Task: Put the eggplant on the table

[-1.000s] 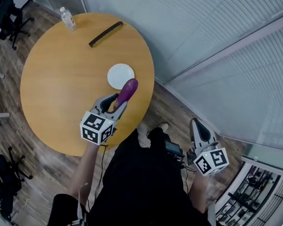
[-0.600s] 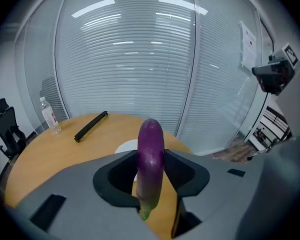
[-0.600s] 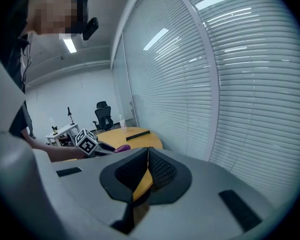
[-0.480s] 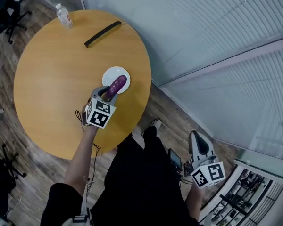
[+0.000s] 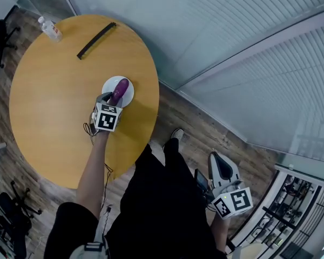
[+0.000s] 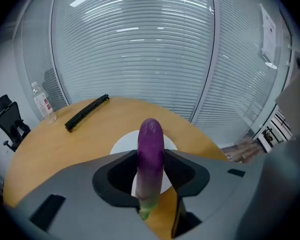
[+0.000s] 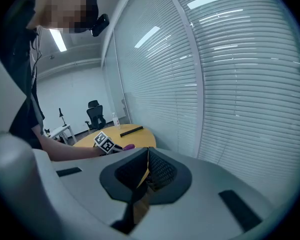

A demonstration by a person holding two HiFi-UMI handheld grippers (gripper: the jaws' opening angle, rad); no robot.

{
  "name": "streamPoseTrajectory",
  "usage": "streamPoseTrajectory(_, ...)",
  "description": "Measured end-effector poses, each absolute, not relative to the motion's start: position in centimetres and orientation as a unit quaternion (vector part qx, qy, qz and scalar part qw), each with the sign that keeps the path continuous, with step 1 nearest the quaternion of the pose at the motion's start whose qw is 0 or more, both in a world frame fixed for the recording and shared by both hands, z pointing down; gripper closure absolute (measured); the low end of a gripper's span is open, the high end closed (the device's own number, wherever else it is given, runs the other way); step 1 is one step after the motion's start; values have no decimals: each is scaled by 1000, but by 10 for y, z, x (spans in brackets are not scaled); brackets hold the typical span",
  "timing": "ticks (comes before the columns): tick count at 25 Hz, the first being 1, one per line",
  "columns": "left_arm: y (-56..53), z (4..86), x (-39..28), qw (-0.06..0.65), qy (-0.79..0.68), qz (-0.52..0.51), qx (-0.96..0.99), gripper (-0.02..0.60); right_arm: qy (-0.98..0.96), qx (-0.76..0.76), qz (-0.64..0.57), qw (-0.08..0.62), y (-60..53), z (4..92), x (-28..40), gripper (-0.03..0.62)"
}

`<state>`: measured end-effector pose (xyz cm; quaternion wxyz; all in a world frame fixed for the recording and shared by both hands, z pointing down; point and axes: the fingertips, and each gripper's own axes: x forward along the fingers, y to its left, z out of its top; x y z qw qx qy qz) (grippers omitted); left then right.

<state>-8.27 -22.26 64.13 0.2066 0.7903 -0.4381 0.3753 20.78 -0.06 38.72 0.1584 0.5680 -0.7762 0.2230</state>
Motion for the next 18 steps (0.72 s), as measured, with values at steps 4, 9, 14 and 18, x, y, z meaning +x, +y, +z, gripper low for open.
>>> streamPoseTrajectory(4,-231,655,-87,217,-448,389,775,407,-763,584,227,156,5,387,220,577)
streamPoseTrajectory(9,-234,659,-85,242,-458,375,769,407,-757,593,225,155,9,385,231,577)
streamPoseTrajectory(14,-237,659,-83,238,-462,370,770,407,-760,592,220,155,5,383,234,577)
streamPoseTrajectory(18,-237,664,-81,234,-453,370,776,407,-760,592,219,156,3,383,234,577)
